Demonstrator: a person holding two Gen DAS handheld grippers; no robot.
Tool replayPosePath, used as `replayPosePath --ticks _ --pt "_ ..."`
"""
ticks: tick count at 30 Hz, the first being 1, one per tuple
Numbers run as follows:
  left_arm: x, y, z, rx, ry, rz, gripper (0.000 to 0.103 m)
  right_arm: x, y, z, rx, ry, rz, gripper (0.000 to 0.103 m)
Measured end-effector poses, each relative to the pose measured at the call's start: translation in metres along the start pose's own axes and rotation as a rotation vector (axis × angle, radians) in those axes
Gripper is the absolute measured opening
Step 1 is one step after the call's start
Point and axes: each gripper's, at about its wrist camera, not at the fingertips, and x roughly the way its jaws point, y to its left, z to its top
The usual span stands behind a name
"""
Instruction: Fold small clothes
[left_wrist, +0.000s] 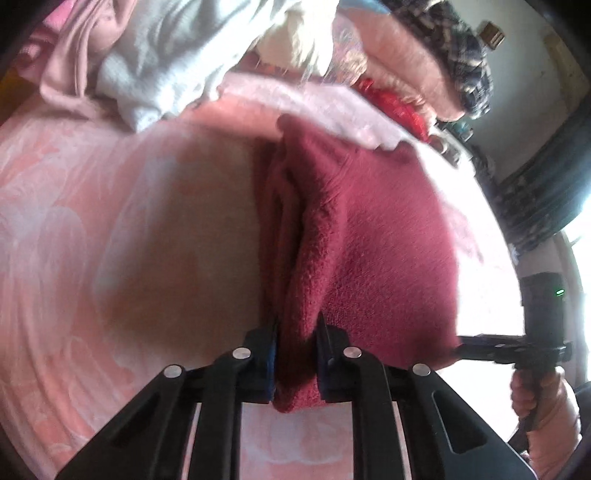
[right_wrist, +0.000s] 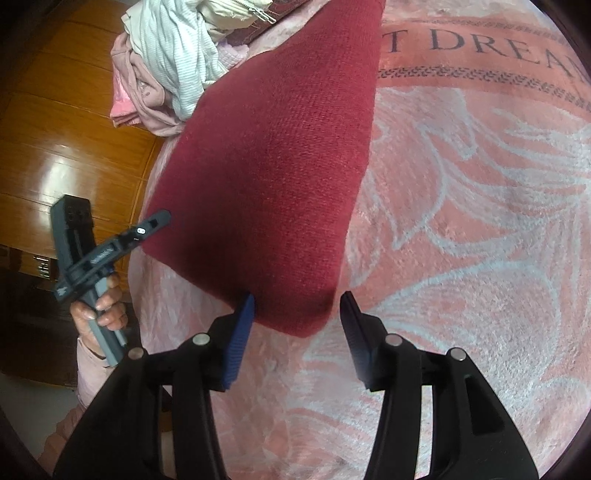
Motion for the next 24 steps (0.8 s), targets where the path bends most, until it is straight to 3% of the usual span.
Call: replayPosePath --ticks 3,8,10,13,18,22,24 --pt "0.021 0.008 -0.004 -0.012 0.031 0.012 0.017 0.005 -0.003 0.0 0.013 0.012 0.003 0.052" --pt "0.021 0.011 -0.002 -0.02 0.035 0.004 0.019 0.021 -0.006 0.006 0.024 0.044 0.034 0.051" --pt "0.021 0.01 -0.002 -0.011 0.03 0.017 0.019 0.025 -0.011 0.003 0.039 0.056 0.04 0.034" --pt "0.018 0.005 -0.001 -0.008 0.026 0.033 0.019 0.022 -0.005 0.001 0.01 0.041 0.036 0.025" --pt "0.004 -0.002 0.001 0.01 -0.005 0.04 0.019 -0.009 0.015 -0.004 -0.062 -0.03 0.05 0.022" --pt "0.013 -0.002 -0.002 0.028 0.009 0.068 0.02 0.019 0.0 -0.01 -0.053 0.028 -0.059 0.022" --pt "0.023 0.001 -0.006 0.02 0.022 0.069 0.023 0.029 -0.014 -0.012 -0.021 0.034 -0.038 0.022"
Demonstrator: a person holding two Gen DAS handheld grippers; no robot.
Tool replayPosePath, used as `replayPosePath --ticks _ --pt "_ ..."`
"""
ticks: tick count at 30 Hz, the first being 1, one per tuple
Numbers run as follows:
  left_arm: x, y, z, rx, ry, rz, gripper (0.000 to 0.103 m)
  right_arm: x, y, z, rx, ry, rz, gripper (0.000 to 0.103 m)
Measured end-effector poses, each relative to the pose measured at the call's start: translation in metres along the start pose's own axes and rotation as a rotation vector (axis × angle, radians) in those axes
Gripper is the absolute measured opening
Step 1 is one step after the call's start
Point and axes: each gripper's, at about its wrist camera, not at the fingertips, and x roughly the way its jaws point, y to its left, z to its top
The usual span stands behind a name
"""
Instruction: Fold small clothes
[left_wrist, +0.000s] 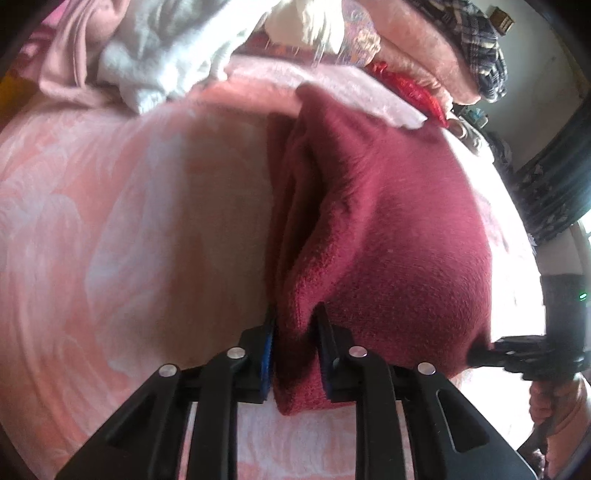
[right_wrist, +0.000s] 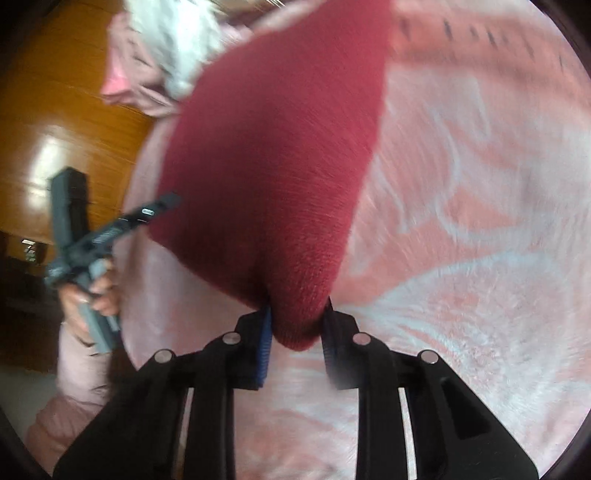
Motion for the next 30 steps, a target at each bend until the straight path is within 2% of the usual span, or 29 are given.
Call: replayPosePath --ticks 2,6,7,9,10,11,13,16,19,22,24,25,26,27,29,30 --pt "0.003 -0.002 -0.002 0.013 -0.011 0.014 0.026 -0.001 -0.002 0.0 0.0 0.002 0.006 0.022" --pt "0.003 -0.004 -0.002 0.022 -0.016 0.029 0.03 -0.003 0.009 0.0 -0.055 0.001 -0.057 0.026" --pt "0.003 -0.005 -0.002 0.024 -0.018 0.035 0.036 -0.005 0.009 0.0 -0.058 0.004 -0.055 0.028" --pt "-0.001 -0.007 -0.004 0.046 -0.026 0.057 0.047 -0.014 0.012 0.003 -0.051 0.003 -0.044 0.042" --pt "-0.004 -0.009 -0.003 0.06 -0.023 0.063 0.056 -0.022 0.014 0.006 -0.059 -0.007 -0.045 0.05" --pt "-0.009 -0.009 -0.001 0.07 -0.019 0.056 0.063 -0.031 0.016 0.008 -0.073 -0.029 -0.05 0.052" --pt "-0.02 -0.009 0.006 0.073 -0.034 0.04 0.068 -0.054 0.017 0.015 -0.08 -0.092 -0.053 0.057" --pt "-0.038 -0.016 0.032 0.095 -0.11 0.067 0.079 -0.079 0.009 0.04 -0.044 -0.172 -0.058 0.06" --pt "-0.034 -0.03 0.072 0.105 -0.134 0.08 0.08 -0.089 -0.004 0.074 0.0 -0.232 -0.051 0.06" --pt "-0.013 -0.038 0.106 0.079 -0.135 0.081 0.08 -0.083 -0.013 0.091 0.035 -0.263 -0.036 0.06" --pt "0.009 -0.038 0.124 0.041 -0.098 0.064 0.079 -0.081 -0.026 0.098 0.06 -0.27 -0.033 0.06" --pt "0.018 -0.039 0.128 0.033 -0.079 0.056 0.075 -0.077 -0.031 0.099 0.069 -0.267 -0.039 0.06" --pt "0.032 -0.039 0.132 0.022 -0.038 0.049 0.057 -0.07 -0.03 0.102 0.075 -0.264 -0.039 0.059" --pt "0.039 -0.038 0.135 0.004 -0.017 0.029 0.043 -0.066 -0.032 0.101 0.076 -0.258 -0.033 0.059" --pt "0.042 -0.031 0.136 -0.057 -0.017 0.003 0.023 -0.062 -0.035 0.102 0.076 -0.25 -0.031 0.059" --pt "0.041 -0.029 0.136 -0.068 -0.022 -0.005 0.018 -0.063 -0.033 0.1 0.075 -0.25 -0.029 0.059"
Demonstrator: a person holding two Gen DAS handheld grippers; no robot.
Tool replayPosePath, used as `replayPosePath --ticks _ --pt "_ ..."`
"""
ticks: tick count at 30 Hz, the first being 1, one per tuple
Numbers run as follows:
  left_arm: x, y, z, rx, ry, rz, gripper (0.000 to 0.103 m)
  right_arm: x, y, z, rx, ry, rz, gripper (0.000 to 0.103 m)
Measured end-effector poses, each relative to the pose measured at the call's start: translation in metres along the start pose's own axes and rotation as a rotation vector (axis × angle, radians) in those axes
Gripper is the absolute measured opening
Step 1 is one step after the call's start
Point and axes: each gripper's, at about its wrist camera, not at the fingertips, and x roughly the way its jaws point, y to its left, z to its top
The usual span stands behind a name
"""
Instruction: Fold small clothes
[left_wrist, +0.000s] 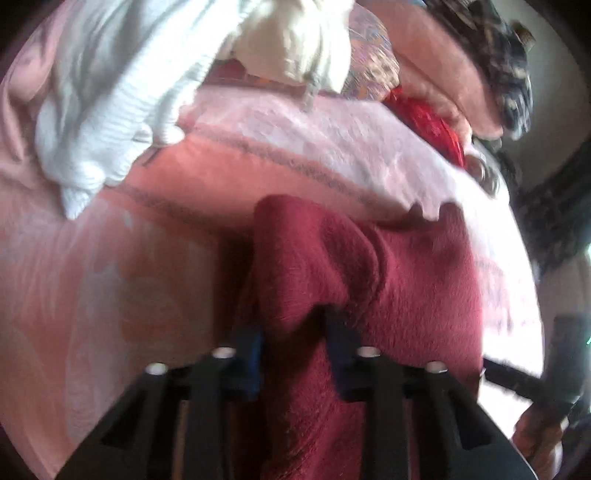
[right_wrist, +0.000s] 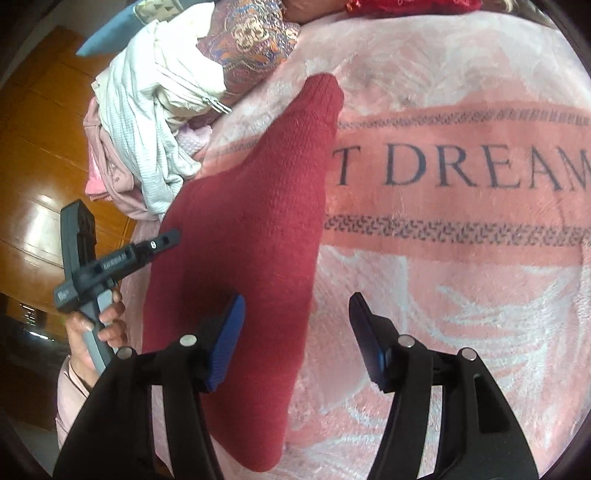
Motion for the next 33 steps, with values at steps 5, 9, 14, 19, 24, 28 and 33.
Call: replayPosePath --ticks 5,9,14,19,24,28,33 --pt "-0.022 0.011 0.006 -0.049 -0.084 -0.009 0.009 -0.004 0.006 -0.005 -0.032 -0.003 -0.012 0.057" --pt "0.009 0.012 -0.001 0.003 -0.032 0.079 0.01 0.0 0.01 -0.005 -0.04 -0.004 -0.026 0.054" --pt "0.016 0.011 -0.006 0.025 -0.054 0.098 0.011 0.004 0.012 -0.005 -0.042 0.002 -0.04 0.054" --pt "-0.01 0.012 -0.009 0.016 -0.045 0.04 0.079 -0.009 0.014 -0.001 -0.033 -0.012 -0.007 0.058" --pt "-0.035 0.006 -0.029 0.105 -0.011 -0.052 0.094 -0.01 0.03 0.001 -0.059 0.015 -0.058 0.062" --pt "-0.025 0.006 -0.037 0.15 0.044 -0.034 0.094 0.005 0.04 -0.002 -0.068 0.057 -0.09 0.062" --pt "0.004 0.018 -0.039 0.1 0.115 -0.087 0.094 0.024 0.04 -0.002 -0.052 0.091 -0.089 0.063"
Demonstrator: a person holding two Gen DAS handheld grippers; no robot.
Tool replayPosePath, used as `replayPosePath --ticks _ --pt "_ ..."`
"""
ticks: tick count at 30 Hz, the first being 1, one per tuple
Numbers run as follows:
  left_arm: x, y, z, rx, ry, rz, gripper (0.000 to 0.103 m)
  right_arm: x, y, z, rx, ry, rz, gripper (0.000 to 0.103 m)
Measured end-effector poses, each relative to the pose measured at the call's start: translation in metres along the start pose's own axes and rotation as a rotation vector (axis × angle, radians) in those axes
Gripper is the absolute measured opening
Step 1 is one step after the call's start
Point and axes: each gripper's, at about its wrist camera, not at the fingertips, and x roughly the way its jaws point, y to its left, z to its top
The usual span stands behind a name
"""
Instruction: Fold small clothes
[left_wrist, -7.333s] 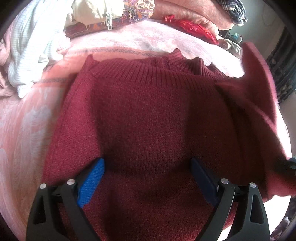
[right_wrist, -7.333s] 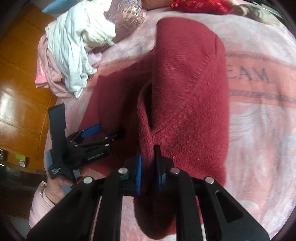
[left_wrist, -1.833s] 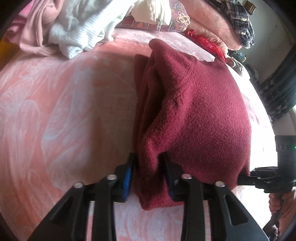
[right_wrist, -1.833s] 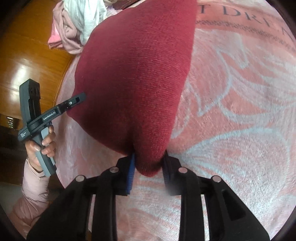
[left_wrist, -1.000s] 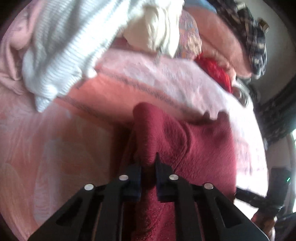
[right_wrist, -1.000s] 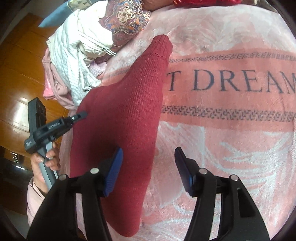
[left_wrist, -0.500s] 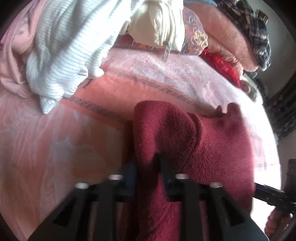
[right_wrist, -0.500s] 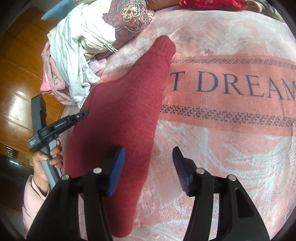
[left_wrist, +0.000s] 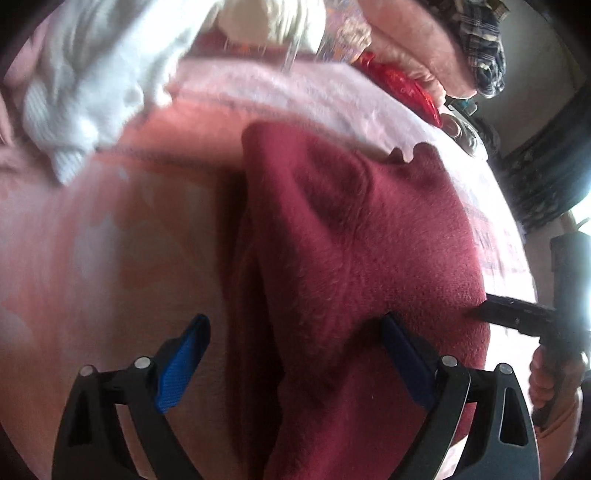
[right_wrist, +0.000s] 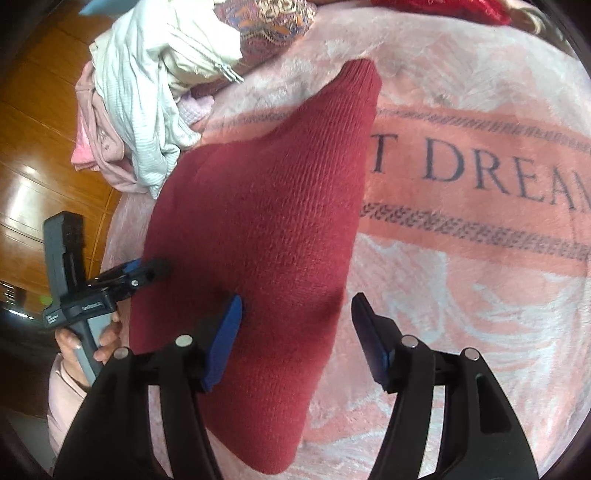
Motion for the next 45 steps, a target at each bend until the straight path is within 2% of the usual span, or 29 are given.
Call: replayPosePath --ticks 5,7,9,12,13,15,18,19,20,24,26,28,36,39,41,42,44,45 --pt "0.018 0.014 0.003 -0.08 0.056 -0.127 0.095 0.014 -0.004 0.003 0.023 0.021 0.036 0.067" --pt "0.022 0.014 0.003 -0.082 0.08 -0.145 0.095 0.022 -0.008 0.004 0.046 0.031 0.067 0.065" --pt "0.024 0.012 0.003 -0.078 0.089 -0.14 0.097 0.03 -0.015 0.001 0.076 0.042 0.111 0.062" --pt "0.025 0.007 -0.001 -0.037 0.085 -0.124 0.1 0.028 -0.021 -0.002 0.088 0.027 0.169 0.049" --pt "0.025 0.006 -0.002 -0.03 0.08 -0.119 0.1 0.025 -0.02 -0.003 0.082 0.023 0.176 0.044" --pt "0.024 0.006 -0.002 -0.036 0.078 -0.117 0.099 0.017 -0.016 -0.004 0.062 0.008 0.182 0.04" --pt "0.019 0.005 -0.004 -0.075 0.054 -0.135 0.08 0.003 -0.004 -0.008 0.003 -0.017 0.168 0.037" --pt "0.014 0.0 -0.006 -0.072 0.033 -0.132 0.071 -0.003 -0.001 -0.011 -0.01 -0.019 0.167 0.037" --pt "0.012 -0.004 -0.008 -0.06 0.023 -0.125 0.067 -0.008 0.001 -0.013 -0.019 -0.019 0.165 0.036" --pt "0.001 -0.032 -0.025 -0.041 -0.013 -0.118 0.053 -0.043 0.002 -0.028 -0.085 -0.011 0.114 0.036" --pt "-0.004 -0.053 -0.038 -0.042 -0.023 -0.164 0.046 -0.067 -0.008 -0.038 -0.1 -0.02 0.086 0.036" --pt "-0.005 -0.077 -0.047 -0.024 -0.03 -0.193 0.043 -0.088 -0.021 -0.05 -0.096 -0.026 0.065 0.036" --pt "0.0 -0.198 -0.094 0.13 -0.023 -0.241 0.042 -0.173 -0.099 -0.114 -0.036 -0.053 0.022 0.037" --pt "0.019 -0.221 -0.113 0.136 0.004 -0.225 0.042 -0.171 -0.133 -0.127 0.008 -0.025 0.023 0.037" --pt "0.037 -0.227 -0.125 0.137 0.017 -0.183 0.044 -0.159 -0.155 -0.134 0.04 0.001 0.02 0.04" --pt "0.043 -0.226 -0.129 0.135 0.007 -0.166 0.046 -0.15 -0.171 -0.139 0.077 0.016 0.043 0.041" --pt "0.051 -0.224 -0.135 0.138 -0.02 -0.153 0.06 -0.143 -0.19 -0.145 0.124 0.015 0.104 0.045" --pt "0.052 -0.223 -0.135 0.136 -0.028 -0.15 0.062 -0.142 -0.194 -0.146 0.137 0.014 0.128 0.045"
